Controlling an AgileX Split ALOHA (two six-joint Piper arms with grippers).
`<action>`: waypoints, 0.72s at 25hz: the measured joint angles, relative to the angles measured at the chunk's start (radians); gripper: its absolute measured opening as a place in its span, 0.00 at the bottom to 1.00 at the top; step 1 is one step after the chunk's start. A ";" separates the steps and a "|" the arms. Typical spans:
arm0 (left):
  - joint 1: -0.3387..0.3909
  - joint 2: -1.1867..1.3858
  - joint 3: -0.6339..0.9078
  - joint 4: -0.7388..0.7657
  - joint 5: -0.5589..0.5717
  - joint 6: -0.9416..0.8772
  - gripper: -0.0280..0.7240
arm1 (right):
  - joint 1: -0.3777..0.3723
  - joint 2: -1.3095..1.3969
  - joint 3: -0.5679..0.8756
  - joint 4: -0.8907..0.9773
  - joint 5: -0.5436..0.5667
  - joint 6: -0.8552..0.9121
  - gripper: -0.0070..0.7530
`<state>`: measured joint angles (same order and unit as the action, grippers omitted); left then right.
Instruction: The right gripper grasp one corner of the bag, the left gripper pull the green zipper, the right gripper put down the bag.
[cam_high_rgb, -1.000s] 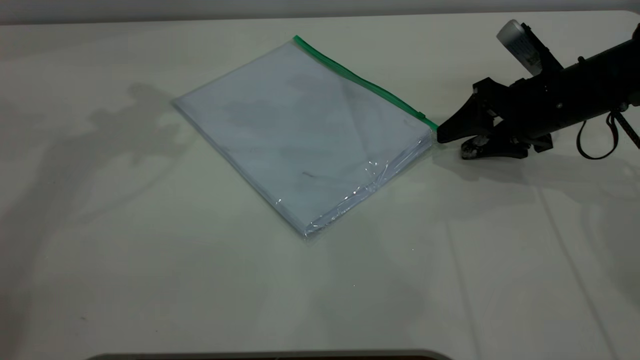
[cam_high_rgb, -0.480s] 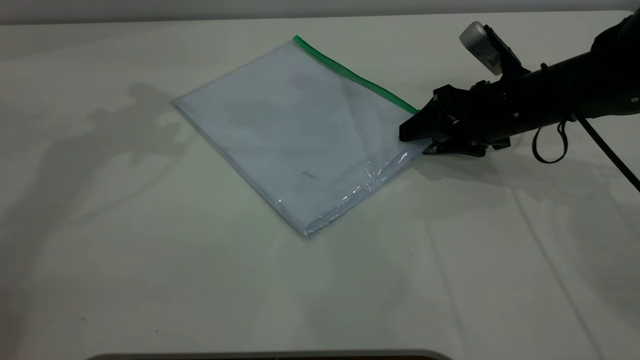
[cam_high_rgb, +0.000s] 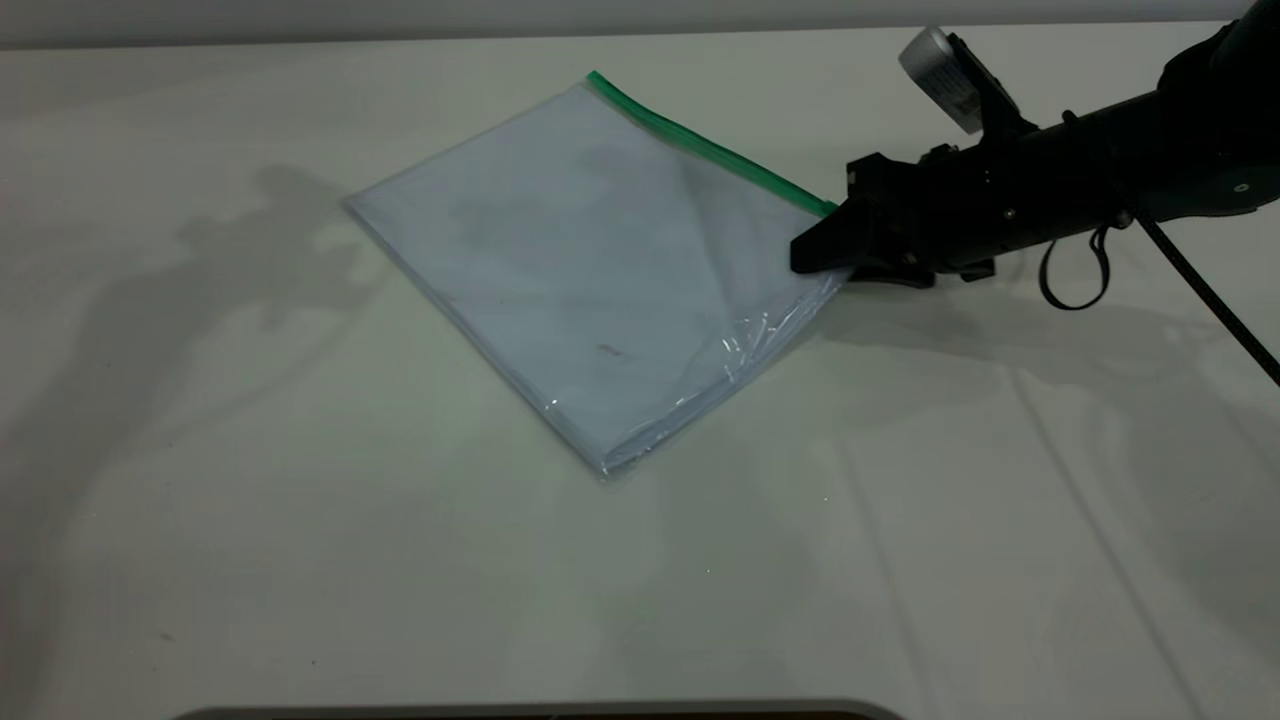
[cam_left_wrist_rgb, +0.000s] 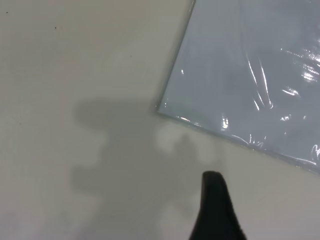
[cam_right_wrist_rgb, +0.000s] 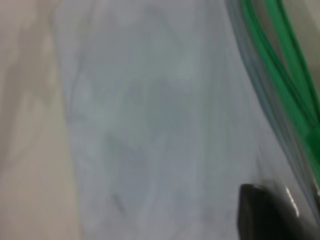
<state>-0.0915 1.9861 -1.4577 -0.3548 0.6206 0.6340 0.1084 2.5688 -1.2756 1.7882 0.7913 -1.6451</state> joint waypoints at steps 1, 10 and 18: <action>0.000 0.000 0.000 0.000 0.000 0.000 0.81 | 0.000 0.000 0.000 0.000 0.029 0.000 0.11; 0.000 0.000 0.000 0.000 0.056 0.023 0.81 | -0.014 0.000 -0.190 -0.406 0.249 0.141 0.05; 0.000 0.000 0.000 -0.069 0.085 0.184 0.81 | 0.080 0.000 -0.556 -0.990 0.365 0.424 0.05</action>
<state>-0.0915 1.9861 -1.4577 -0.4236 0.7060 0.8181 0.1886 2.5688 -1.8318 0.7979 1.1560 -1.2209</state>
